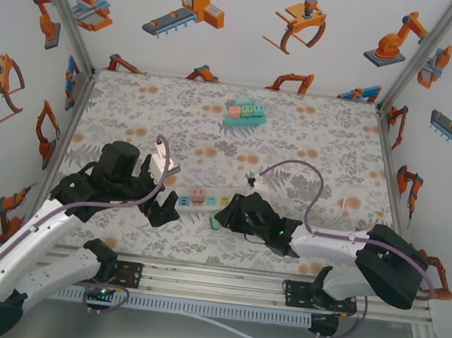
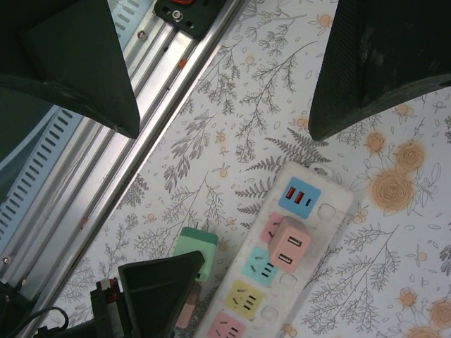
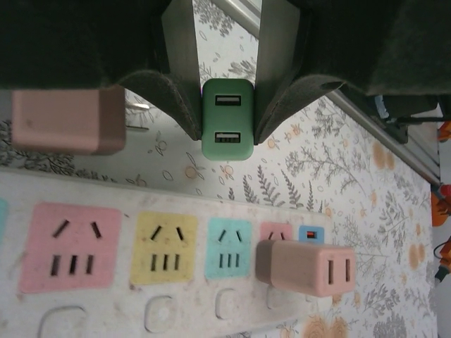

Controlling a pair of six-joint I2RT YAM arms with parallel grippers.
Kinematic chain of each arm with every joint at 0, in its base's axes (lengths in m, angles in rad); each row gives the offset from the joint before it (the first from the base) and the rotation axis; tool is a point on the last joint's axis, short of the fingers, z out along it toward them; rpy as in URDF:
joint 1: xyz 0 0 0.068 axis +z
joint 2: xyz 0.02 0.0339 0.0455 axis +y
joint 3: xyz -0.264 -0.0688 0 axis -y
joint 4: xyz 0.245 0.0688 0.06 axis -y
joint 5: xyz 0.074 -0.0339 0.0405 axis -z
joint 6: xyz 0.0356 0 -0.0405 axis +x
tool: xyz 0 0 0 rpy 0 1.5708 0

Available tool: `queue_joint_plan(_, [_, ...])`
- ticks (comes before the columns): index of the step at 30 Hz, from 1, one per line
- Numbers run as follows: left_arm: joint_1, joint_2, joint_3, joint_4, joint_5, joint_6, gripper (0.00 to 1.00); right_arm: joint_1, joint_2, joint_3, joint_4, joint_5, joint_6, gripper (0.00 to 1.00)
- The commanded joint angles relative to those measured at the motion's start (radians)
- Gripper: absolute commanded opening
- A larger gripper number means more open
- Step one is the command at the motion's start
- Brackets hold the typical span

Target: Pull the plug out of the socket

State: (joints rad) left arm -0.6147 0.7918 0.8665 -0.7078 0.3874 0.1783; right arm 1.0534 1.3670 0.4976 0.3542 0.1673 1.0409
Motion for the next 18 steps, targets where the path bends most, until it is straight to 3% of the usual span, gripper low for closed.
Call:
queue_joint_plan(1, [-0.003,-0.043,-0.027,0.047,-0.013,0.018,0.97,0.031,0.026,0.072,-0.017,0.143,0.015,0.12])
queue_joint_plan(18, [-0.001,-0.052,-0.068,0.092,-0.021,0.058,0.97,0.076,0.101,0.144,-0.204,0.257,0.1,0.23])
